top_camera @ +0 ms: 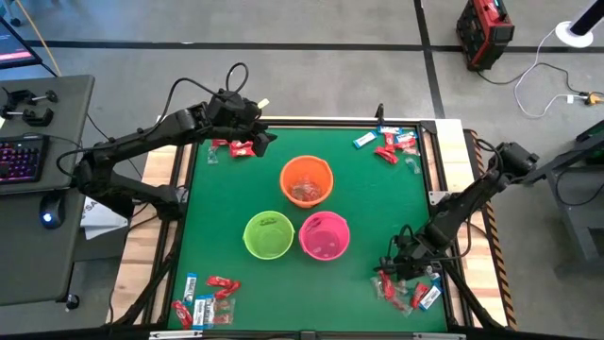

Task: Sort candy by brand, put in halloween buckets
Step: Put the orange gummy into the orange bucket

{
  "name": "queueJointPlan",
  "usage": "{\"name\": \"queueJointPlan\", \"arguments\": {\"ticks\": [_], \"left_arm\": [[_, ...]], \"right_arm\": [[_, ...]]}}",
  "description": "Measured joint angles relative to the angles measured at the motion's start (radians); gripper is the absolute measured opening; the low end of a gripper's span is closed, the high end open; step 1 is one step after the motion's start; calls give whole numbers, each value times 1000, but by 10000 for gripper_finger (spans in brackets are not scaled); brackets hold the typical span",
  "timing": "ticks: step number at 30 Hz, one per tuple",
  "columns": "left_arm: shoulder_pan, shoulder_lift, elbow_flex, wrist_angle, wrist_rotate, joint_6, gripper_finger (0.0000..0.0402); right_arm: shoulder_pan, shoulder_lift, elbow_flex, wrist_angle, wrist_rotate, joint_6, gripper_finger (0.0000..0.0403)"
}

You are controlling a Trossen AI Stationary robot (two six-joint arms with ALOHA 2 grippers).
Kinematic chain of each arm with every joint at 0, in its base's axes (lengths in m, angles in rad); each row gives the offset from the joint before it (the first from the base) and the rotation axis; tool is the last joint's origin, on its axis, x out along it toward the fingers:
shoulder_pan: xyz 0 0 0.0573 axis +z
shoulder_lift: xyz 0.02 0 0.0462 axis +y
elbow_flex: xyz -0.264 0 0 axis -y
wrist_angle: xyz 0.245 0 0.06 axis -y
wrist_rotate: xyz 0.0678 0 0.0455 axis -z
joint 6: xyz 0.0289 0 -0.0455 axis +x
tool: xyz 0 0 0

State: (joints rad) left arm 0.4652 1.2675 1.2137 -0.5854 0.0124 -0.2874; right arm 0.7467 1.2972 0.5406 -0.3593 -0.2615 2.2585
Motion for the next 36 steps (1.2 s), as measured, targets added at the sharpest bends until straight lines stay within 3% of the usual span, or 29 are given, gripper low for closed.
{"name": "queueJointPlan", "arguments": {"ticks": [4, 8, 11, 15, 19, 25, 29, 33, 36], "left_arm": [[0, 0, 0, 0, 0, 1, 236], [26, -20, 28, -15, 3, 13, 236], [68, -52, 72, -14, -13, 36, 236], [119, -82, 123, -14, -43, 63, 236], [144, -109, 132, -16, -43, 59, 236], [116, -117, 102, -18, 69, 3, 236], [67, -117, 79, -20, 83, -64, 236], [7, -119, 76, -16, 83, -96, 236], [-32, -130, 76, -16, 83, -113, 236]], "right_arm": [[0, -7, 56, -1, -30, -81, 8], [0, -53, 168, -105, -85, -202, 6], [-16, -115, 283, -285, -57, -279, 3], [-99, -197, 443, -449, 152, -502, 1], [-241, -220, 527, -478, 384, -813, 1], [-512, -124, 498, -296, 401, -1362, 1], [-663, 1, 492, -81, 401, -1646, 1], [-772, 104, 492, 138, 365, -1727, 1], [-823, 161, 492, 194, 319, -1716, 1]]}}
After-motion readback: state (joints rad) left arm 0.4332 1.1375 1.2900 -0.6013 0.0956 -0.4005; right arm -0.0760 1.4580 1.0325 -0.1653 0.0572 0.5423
